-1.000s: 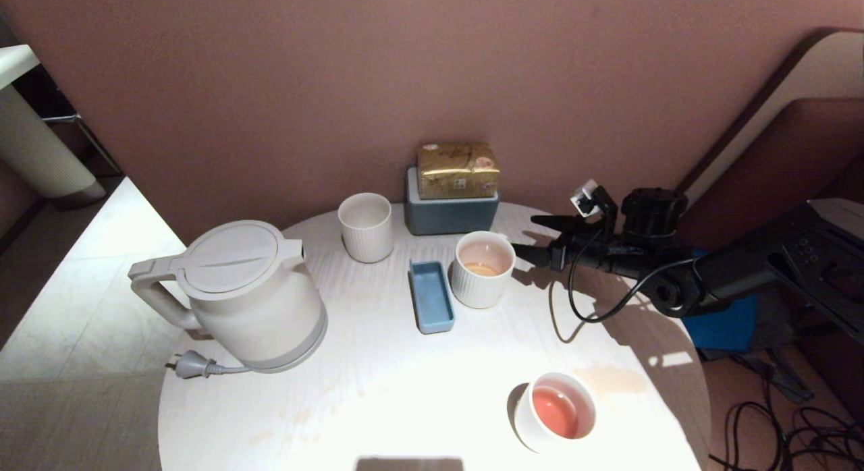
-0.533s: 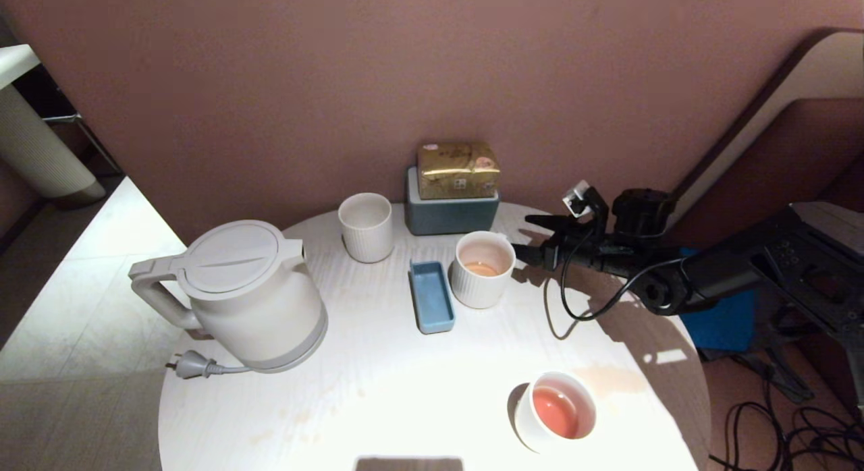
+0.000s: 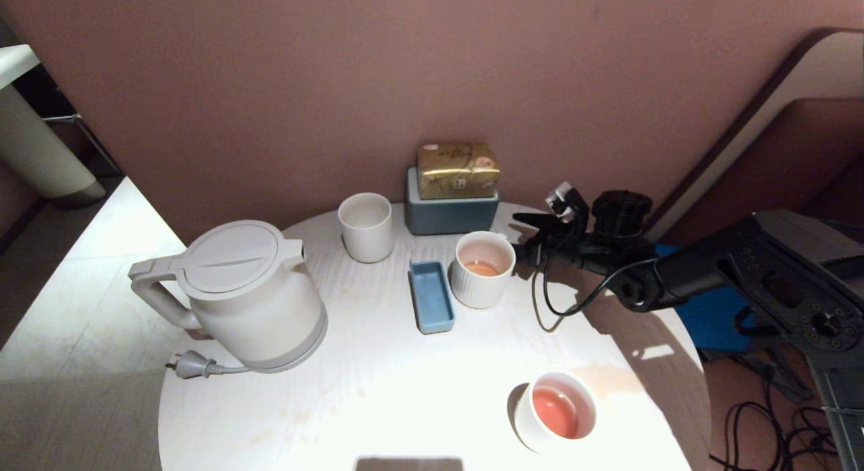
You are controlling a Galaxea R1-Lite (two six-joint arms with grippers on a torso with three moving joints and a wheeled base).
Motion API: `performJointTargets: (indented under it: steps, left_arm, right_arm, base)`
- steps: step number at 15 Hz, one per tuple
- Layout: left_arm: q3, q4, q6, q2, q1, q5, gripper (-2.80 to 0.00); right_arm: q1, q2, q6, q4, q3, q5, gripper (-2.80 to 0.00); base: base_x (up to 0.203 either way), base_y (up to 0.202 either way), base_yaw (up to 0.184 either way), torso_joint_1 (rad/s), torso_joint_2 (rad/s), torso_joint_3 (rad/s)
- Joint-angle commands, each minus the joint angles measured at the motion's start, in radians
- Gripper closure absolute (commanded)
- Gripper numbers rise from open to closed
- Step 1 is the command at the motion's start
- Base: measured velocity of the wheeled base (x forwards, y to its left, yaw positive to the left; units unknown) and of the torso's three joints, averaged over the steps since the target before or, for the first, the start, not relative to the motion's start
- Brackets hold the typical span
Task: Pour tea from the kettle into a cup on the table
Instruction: Pick up the cup
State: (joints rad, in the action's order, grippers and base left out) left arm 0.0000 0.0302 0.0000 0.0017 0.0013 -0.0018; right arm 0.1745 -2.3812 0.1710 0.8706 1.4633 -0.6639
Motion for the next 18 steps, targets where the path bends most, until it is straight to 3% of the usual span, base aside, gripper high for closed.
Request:
performJointTargets:
  steps: [1,12,13,14,18]
  left_arm:
    - [0.0,0.0,0.0,0.0,0.0,0.0,0.0]
    - [0.0,0.0,0.0,0.0,0.0,0.0,0.0]
    - [0.0,0.0,0.0,0.0,0.0,0.0,0.0]
    - [0.0,0.0,0.0,0.0,0.0,0.0,0.0]
    - [0.0,0.0,0.0,0.0,0.0,0.0,0.0]
  right_arm:
    - [0.009,-0.036,-0.001,0.01,0.048,0.024,-2.8]
    - [0.028,-0.027,-0.048,0.016,0.065,0.052,-2.8]
    - [0.032,-0.027,-0.048,0.016,0.066,0.052,-1.75]
    - [0.034,-0.027,-0.045,0.019,0.065,0.053,0.0]
    - [0.04,-0.026,-0.05,0.024,0.061,0.058,0.0]
  base:
    - [0.0,0.0,0.0,0.0,0.0,0.0]
    - [0.0,0.0,0.0,0.0,0.0,0.0]
    - [0.0,0.0,0.0,0.0,0.0,0.0]
    - [0.0,0.0,0.0,0.0,0.0,0.0]
    - [0.0,0.0,0.0,0.0,0.0,0.0]
